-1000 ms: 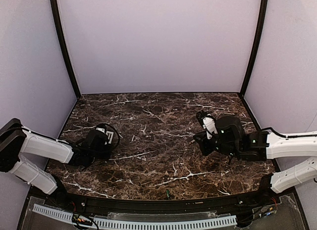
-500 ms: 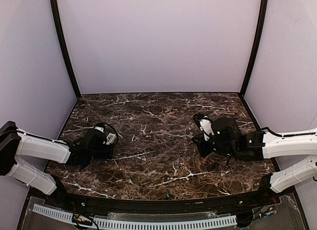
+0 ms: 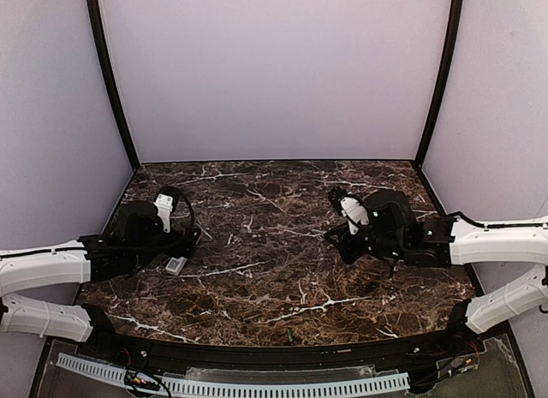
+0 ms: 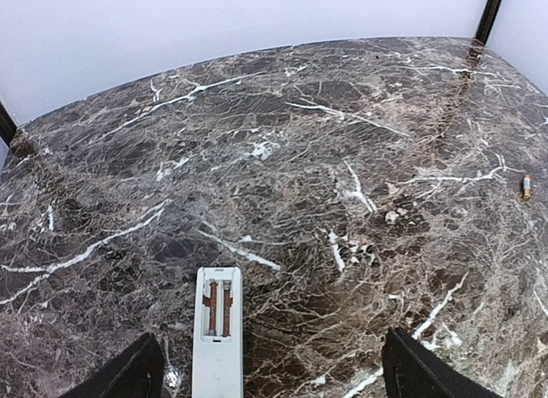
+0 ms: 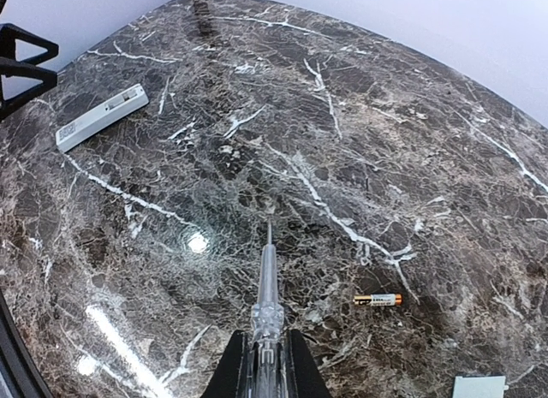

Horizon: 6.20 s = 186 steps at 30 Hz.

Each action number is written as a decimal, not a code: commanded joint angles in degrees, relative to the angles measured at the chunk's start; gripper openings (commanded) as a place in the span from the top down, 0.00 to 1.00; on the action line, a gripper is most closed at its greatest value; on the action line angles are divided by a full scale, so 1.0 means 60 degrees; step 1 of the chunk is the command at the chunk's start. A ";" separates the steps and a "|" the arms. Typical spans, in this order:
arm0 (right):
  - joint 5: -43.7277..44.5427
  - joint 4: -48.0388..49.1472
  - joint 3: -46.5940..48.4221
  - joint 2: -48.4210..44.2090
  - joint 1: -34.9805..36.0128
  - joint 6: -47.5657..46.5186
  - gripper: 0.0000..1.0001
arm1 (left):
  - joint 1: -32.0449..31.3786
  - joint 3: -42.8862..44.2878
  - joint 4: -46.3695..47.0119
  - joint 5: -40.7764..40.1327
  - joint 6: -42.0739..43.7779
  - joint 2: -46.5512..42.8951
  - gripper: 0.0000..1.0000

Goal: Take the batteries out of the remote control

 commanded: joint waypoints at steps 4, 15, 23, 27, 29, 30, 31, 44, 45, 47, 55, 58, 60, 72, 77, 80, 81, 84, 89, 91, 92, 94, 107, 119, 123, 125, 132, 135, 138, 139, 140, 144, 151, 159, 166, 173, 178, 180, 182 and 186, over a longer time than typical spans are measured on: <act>-0.1308 -0.0231 0.0596 0.0526 -0.0100 -0.0132 1.00 | -0.0308 0.0700 -0.0734 0.1819 0.0898 -0.0455 0.16; -0.3143 -0.1142 0.1830 0.1267 -0.0102 -0.0047 1.00 | -0.1708 0.1348 -0.0428 0.4235 0.2839 0.0090 0.20; -0.5423 -0.1611 0.2571 0.1791 -0.0085 0.0024 1.00 | -0.2301 0.1644 0.0109 0.5453 0.4533 0.0797 0.26; -0.6508 -0.1723 0.2843 0.2053 -0.0050 -0.0013 1.00 | -0.2523 0.1743 0.0522 0.5653 0.5207 0.1324 0.28; -0.6880 -0.1757 0.2949 0.2180 -0.0017 0.0001 1.00 | -0.2620 0.1864 0.0602 0.5726 0.5433 0.1602 0.30; -0.7048 -0.1775 0.2996 0.2255 0.0008 -0.0010 1.00 | -0.2682 0.1910 0.0642 0.5754 0.5523 0.1789 0.31; -0.7169 -0.1783 0.3040 0.2325 0.0034 -0.0009 1.00 | -0.2716 0.2022 0.0667 0.5814 0.5547 0.1881 0.32; -0.7384 -0.1938 0.3344 0.2687 0.0200 -0.0064 1.00 | -0.3183 0.2865 0.0420 0.6165 0.5800 0.3058 0.57; -0.7385 -0.1944 0.3353 0.2688 0.0205 -0.0071 1.00 | -0.3196 0.2880 0.0480 0.6141 0.5781 0.3101 0.59; -0.7403 -0.1963 0.3370 0.2702 0.0193 -0.0085 1.00 | -0.3219 0.2887 0.0613 0.6168 0.5672 0.3232 0.63; -0.7401 -0.2073 0.3357 0.2689 0.0204 -0.0127 1.00 | -0.3414 0.3037 0.0725 0.6092 0.5627 0.3515 0.79; -0.7326 -0.2082 0.3355 0.2713 0.0198 -0.0130 1.00 | -0.3471 0.3093 0.0683 0.6022 0.5627 0.3546 0.83; -0.7325 -0.2104 0.3361 0.2752 0.0209 -0.0144 1.00 | -0.3508 0.3126 0.0686 0.5963 0.5614 0.3568 0.84; -0.7371 -0.2201 0.3474 0.2820 0.0222 -0.0231 1.00 | -0.3643 0.3354 0.0578 0.5870 0.5630 0.3831 0.94; -0.7350 -0.2208 0.3463 0.2820 0.0225 -0.0247 1.00 | -0.3656 0.3364 0.0570 0.5780 0.5674 0.3835 1.00; -0.7253 -0.2201 0.3463 0.2820 0.0222 -0.0248 1.00 | -0.3670 0.3342 0.0577 0.5760 0.5653 0.3821 1.00; -0.7191 -0.2195 0.3447 0.2828 0.0215 -0.0248 1.00 | -0.3662 0.3330 0.0585 0.5735 0.5642 0.3812 1.00; -0.6838 -0.2177 0.3412 0.2834 0.0224 -0.0192 1.00 | -0.3663 0.3274 0.0612 0.5636 0.5543 0.3760 1.00; -0.6229 -0.2150 0.3391 0.2800 0.0219 -0.0116 0.86 | -0.3662 0.3210 0.0546 0.5211 0.5330 0.3597 1.00; -0.6011 -0.2136 0.3393 0.2732 0.0219 -0.0101 0.77 | -0.3663 0.3144 0.0511 0.5063 0.5256 0.3474 1.00; -0.5917 -0.2123 0.3401 0.2685 0.0217 -0.0088 0.72 | -0.3661 0.3085 0.0515 0.5034 0.5219 0.3392 1.00; -0.5750 -0.2070 0.3405 0.2596 0.0204 -0.0085 0.63 | -0.3663 0.2997 0.0517 0.4921 0.5132 0.3240 1.00; -0.5183 -0.1782 0.3504 0.2098 -0.0068 -0.0028 0.10 | -0.3668 0.2339 0.0579 0.3907 0.4399 0.2541 1.00; -0.2928 -0.1327 0.2718 0.0647 -0.0532 -0.0101 0.05 | -0.3648 0.1690 0.0771 0.0234 0.1529 0.2481 0.99; -0.2594 -0.1431 0.2437 0.0122 -0.0910 -0.0117 0.02 | -0.3655 0.1638 0.0339 -0.0835 0.0585 0.2729 1.00; -0.2495 -0.1541 0.2334 -0.0156 -0.1050 -0.0101 0.02 | -0.3615 0.1644 0.0081 -0.1310 0.0272 0.2803 1.00; -0.2278 -0.1888 0.1971 -0.0851 -0.1179 -0.0011 0.01 | -0.2650 0.1550 -0.0975 -0.1038 -0.1049 0.3089 1.00; -0.2259 -0.1940 0.1823 -0.1066 -0.1174 0.0116 0.01 | -0.2146 0.1362 -0.1035 -0.0755 -0.1517 0.3158 1.00; -0.2286 -0.1986 0.1754 -0.1173 -0.1175 0.0216 0.01 | -0.1975 0.1296 -0.1080 -0.0754 -0.1693 0.3326 1.00; -0.2288 -0.2012 0.1752 -0.1196 -0.1183 0.0241 0.01 | -0.1821 0.1308 -0.1192 -0.0709 -0.1744 0.3472 1.00; -0.2297 -0.2025 0.1751 -0.1205 -0.1184 0.0274 0.01 | -0.1737 0.1295 -0.1223 -0.0555 -0.1831 0.3550 1.00; -0.2317 -0.2069 0.1751 -0.1264 -0.1176 0.0296 0.01 | -0.1336 0.1346 -0.1622 -0.0310 -0.2159 0.3919 1.00; -0.2332 -0.2076 0.1808 -0.1176 -0.1184 0.0309 0.01 | -0.1072 0.1530 -0.2104 -0.0390 -0.3169 0.4392 1.00; -0.2303 -0.2073 0.1717 -0.1193 -0.1183 0.0323 0.01 | -0.0954 0.1815 -0.2663 -0.0689 -0.4243 0.4965 0.98; -0.2202 -0.2099 0.1606 -0.1332 -0.1174 0.0378 0.01 | -0.0920 0.1917 -0.2922 -0.0863 -0.5073 0.5093 0.90; -0.2141 -0.2091 0.1490 -0.1456 -0.1180 0.0419 0.01 | -0.0920 0.2070 -0.3373 -0.1395 -0.5264 0.4857 0.64; -0.2165 -0.2102 0.1477 -0.1506 -0.1180 0.0457 0.01 | -0.0920 0.2067 -0.3496 -0.1556 -0.5124 0.4515 0.57; -0.2095 -0.2092 0.1473 -0.1551 -0.1176 0.0456 0.01 | -0.0913 0.2084 -0.3557 -0.1527 -0.5090 0.4308 0.56; -0.1964 -0.2091 0.1462 -0.1612 -0.1183 0.0470 0.01 | -0.0919 0.2088 -0.3574 -0.1448 -0.5002 0.4033 0.55; -0.1236 -0.2030 0.1391 -0.1787 -0.1184 0.0499 0.02 | -0.0920 0.2088 -0.3635 -0.1385 -0.4650 0.3350 0.53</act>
